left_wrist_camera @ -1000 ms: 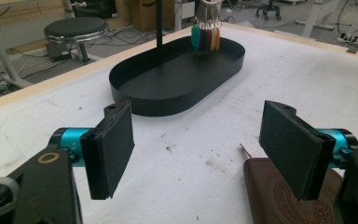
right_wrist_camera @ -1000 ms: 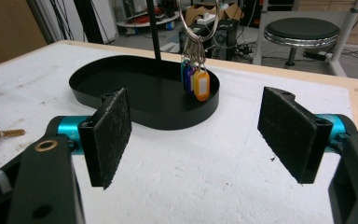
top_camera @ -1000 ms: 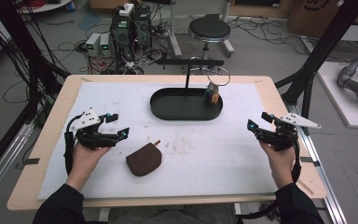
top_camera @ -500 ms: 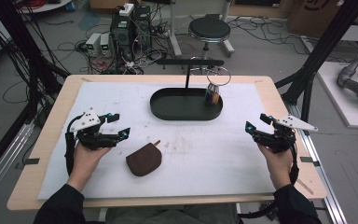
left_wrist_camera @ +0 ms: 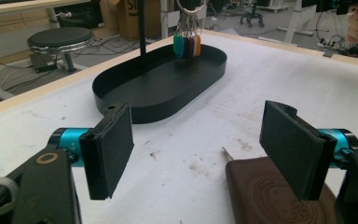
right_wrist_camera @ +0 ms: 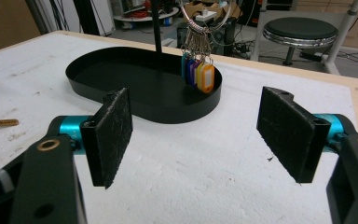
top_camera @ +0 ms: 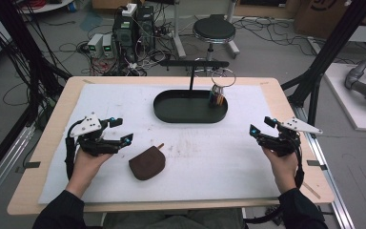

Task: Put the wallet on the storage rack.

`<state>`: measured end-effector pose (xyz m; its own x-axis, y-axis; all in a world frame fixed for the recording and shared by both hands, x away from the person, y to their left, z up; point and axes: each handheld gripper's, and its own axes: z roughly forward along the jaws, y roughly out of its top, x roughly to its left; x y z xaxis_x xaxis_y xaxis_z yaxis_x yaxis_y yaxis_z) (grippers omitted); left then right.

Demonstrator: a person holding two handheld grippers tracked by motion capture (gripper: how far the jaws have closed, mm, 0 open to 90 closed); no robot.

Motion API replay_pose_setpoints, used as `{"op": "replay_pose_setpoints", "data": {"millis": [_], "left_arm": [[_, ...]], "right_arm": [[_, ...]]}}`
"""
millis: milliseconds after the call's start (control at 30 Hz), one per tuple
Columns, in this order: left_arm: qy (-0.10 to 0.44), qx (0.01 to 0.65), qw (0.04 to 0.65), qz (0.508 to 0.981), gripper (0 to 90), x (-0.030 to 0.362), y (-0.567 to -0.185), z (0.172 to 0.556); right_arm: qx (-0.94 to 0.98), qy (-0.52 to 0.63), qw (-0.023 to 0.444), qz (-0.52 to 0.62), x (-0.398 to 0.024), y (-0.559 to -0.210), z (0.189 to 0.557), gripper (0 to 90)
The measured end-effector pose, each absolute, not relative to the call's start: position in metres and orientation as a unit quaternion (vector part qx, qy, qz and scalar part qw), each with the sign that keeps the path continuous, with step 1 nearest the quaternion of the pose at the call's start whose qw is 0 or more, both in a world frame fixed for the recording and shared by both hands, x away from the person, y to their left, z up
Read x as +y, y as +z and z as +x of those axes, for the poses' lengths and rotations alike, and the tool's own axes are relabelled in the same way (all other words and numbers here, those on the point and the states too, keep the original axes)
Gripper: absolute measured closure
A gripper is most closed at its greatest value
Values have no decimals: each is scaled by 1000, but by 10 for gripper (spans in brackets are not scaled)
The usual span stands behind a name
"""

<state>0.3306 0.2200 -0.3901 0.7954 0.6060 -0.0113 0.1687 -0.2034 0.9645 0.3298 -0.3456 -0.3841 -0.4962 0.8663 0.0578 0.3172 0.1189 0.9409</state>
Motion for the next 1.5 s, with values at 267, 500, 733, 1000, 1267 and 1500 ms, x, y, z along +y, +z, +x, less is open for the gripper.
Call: {"op": "replay_pose_setpoints", "data": {"millis": [267,500,733,1000,1267,1500], "left_arm": [[129,333,530,769,275,215,-405,320],[94,357,521,770,391,224,-418,310],[54,375,502,777,449,224,-433,306],[21,409,467,784,488,218,-443,310],[-13,440,473,763,499,220,-449,311],[-26,418,480,771,690,217,-448,308]], "right_arm": [[699,507,271,426,-346,-385,332,276],[702,503,277,421,-343,-386,333,279],[710,497,283,410,-338,-386,334,312],[720,492,287,397,-333,-387,335,320],[717,493,289,399,-334,-386,334,319],[721,491,290,394,-331,-386,334,320]]}}
